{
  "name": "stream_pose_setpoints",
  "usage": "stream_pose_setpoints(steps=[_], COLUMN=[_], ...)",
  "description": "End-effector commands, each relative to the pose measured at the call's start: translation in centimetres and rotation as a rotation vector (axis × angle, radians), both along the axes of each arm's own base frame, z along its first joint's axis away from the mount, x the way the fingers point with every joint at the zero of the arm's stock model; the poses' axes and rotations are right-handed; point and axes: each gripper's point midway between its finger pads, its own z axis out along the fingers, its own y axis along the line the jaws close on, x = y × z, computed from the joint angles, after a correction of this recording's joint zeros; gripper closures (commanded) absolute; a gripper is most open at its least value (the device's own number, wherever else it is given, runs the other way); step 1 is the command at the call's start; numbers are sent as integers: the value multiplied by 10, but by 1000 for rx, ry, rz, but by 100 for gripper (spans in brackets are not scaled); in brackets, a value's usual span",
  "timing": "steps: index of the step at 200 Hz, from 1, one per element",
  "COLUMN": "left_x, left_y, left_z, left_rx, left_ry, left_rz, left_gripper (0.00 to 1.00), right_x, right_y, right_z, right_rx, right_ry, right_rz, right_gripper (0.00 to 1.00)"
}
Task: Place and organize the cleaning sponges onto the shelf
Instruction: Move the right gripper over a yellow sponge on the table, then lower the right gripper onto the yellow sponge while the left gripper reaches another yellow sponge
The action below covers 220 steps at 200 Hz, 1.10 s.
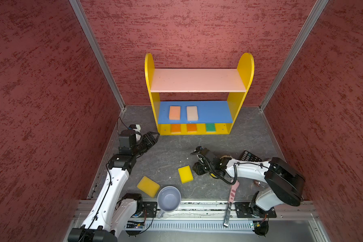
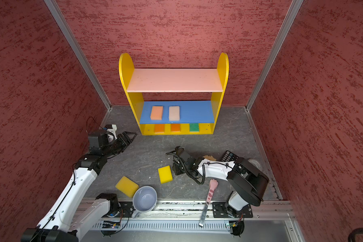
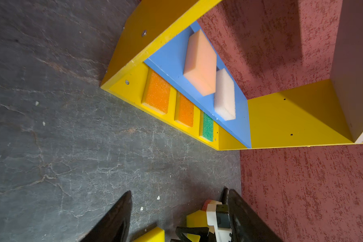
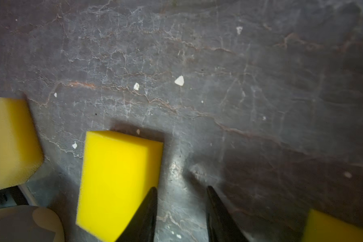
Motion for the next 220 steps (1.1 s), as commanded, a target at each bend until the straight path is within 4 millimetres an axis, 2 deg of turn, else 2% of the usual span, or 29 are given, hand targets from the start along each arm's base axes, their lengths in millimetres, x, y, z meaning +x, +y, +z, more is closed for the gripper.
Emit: stream_pose_setpoints(steps=[1, 48, 84, 178, 220], left_x=[2, -9, -11, -1, -3], left_y=[-6, -24, -29, -41, -41], left_z=[-16, -45, -59, -64, -66], left_rx=[-6, 37, 42, 34, 45], left_ry=[28, 93, 118, 114, 116], left_rz=[43, 39, 44, 3, -13], left_gripper=[28, 26, 26, 25, 25], right_x=[-4, -21, -26, -21, -26], right_y=[19, 14, 11, 23, 34], right_z=[6, -9, -17, 16, 3], right_rx=[66, 73, 64, 127, 102], right_ry=[-19, 24, 45, 0, 29], right_rz=[43, 75, 83, 65, 77], right_gripper=[53, 48, 48, 48, 49])
